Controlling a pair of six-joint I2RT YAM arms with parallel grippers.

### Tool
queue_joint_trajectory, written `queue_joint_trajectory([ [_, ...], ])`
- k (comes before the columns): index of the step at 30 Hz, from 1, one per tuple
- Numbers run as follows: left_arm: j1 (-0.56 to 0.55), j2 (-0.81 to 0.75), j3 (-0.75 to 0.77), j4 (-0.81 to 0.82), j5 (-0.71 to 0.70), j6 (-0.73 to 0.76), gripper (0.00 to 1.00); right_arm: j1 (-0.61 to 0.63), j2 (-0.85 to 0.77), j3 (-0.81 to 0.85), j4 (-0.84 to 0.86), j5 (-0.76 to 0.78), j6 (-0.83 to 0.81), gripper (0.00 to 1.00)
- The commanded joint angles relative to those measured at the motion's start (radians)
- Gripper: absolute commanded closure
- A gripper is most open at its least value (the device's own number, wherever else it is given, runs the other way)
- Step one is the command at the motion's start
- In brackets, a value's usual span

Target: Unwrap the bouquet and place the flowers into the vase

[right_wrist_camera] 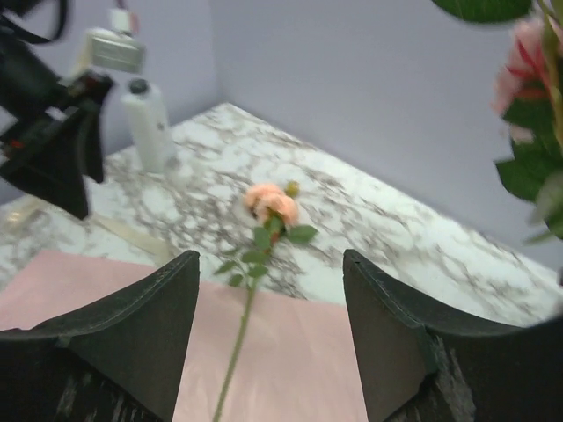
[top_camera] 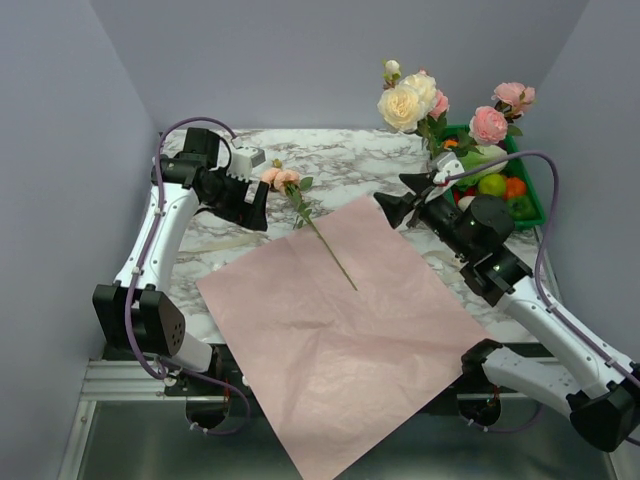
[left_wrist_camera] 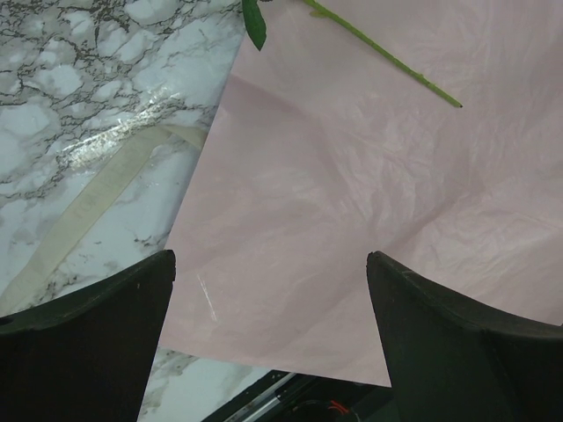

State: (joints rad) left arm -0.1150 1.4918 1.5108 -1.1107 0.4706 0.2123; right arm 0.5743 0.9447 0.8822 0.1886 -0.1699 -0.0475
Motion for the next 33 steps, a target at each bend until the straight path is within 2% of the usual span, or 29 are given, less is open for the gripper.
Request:
queue_joint_trajectory([
  [1, 0.008, -0.007, 0.019, -0.031, 0.028, -0.001, 0.01, -0.002, 0.000, 0.015, 0.045, 0.329, -0.084, 0.26],
  [2, 0.009, -0.008, 0.017, -0.031, 0.022, 0.002, 0.01, -0.002, 0.015, 0.036, 0.045, 0.399, -0.110, 0.22],
  [5, 0.011, -0.010, 0.015, -0.028, 0.025, 0.004, 0.01, -0.005, 0.055, 0.116, 0.061, 0.482, -0.208, 0.15],
  [8, 0.012, -0.011, 0.012, -0.024, 0.031, 0.001, 0.01, -0.010, 0.155, 0.198, 0.060, 0.567, -0.308, 0.11],
  [13, 0.020, -0.031, -0.001, -0.024, 0.019, 0.018, 0.01, -0.022, 0.265, 0.235, 0.092, 0.612, -0.420, 0.12],
  [16, 0.026, -0.041, -0.006, -0.028, 0.008, 0.033, 0.01, -0.048, 0.287, 0.245, 0.117, 0.619, -0.413, 0.22],
  [17, 0.034, -0.041, -0.006, -0.031, 0.010, 0.038, 0.01, -0.054, 0.290, 0.251, 0.121, 0.632, -0.408, 0.31],
  [20, 0.043, -0.041, -0.003, -0.035, 0.016, 0.041, 0.01, -0.073, 0.278, 0.256, 0.163, 0.661, -0.391, 0.48],
  [25, 0.054, -0.039, 0.002, -0.037, 0.022, 0.047, 0.01, -0.114, 0.232, 0.268, 0.193, 0.632, -0.345, 0.58],
  [29, 0.058, -0.038, -0.003, -0.037, 0.033, 0.047, 0.01, -0.137, 0.209, 0.294, 0.193, 0.595, -0.319, 0.72],
  [33, 0.063, -0.039, -0.004, -0.035, 0.036, 0.048, 0.01, -0.154, 0.210, 0.314, 0.178, 0.592, -0.299, 0.80],
])
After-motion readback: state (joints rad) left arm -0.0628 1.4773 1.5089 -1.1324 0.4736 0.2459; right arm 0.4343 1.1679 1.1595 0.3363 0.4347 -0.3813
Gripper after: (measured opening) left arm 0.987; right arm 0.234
